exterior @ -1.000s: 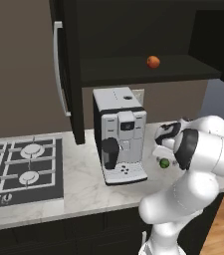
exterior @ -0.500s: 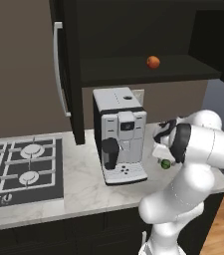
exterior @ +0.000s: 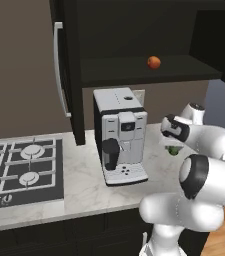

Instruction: Pick the apple, avocado from the counter and place them in the cabinet. Then close the cabinet.

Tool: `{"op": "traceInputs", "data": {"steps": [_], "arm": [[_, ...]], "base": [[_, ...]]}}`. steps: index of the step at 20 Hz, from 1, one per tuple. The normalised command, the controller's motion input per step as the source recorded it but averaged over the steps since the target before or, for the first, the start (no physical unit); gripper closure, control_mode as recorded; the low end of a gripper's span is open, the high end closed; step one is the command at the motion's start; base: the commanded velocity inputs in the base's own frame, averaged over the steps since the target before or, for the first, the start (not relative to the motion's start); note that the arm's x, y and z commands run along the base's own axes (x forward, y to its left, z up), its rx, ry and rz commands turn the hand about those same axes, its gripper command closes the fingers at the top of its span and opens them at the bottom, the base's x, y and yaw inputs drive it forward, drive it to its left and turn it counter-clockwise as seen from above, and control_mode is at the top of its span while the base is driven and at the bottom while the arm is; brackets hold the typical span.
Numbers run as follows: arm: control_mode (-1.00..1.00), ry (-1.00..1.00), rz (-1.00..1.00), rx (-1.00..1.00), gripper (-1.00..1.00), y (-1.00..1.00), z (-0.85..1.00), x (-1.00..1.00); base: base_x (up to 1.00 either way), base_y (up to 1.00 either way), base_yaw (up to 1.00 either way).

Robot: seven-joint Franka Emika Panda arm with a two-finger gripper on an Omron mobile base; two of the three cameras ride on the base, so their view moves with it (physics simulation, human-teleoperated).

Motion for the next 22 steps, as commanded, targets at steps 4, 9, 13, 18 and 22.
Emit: {"op": "traceInputs", "data": {"steps": [4,9,13,18,22], "arm": [[-1.0,-0.35,0.0,-0.1,1.0,0.1,1.0,0.0],[-1.0,-0.47,0.0,-0.13,1.0,0.01,1.0,-0.14],[-1.0,-0.41,0.0,-0.11,1.0,0.01,1.0,-0.01],[-1.0,-0.25,-0.03,-0.1,1.0,0.0,1.0,0.02],[-1.0,-0.15,-0.12,-0.11,1.0,-0.03,1.0,0.08]], "base": [[0.0,0.0,0.0],[0.0,0.0,0.0],[0.0,0.0,0.0],[0.0,0.0,0.0],[0.0,0.0,0.0]]}}
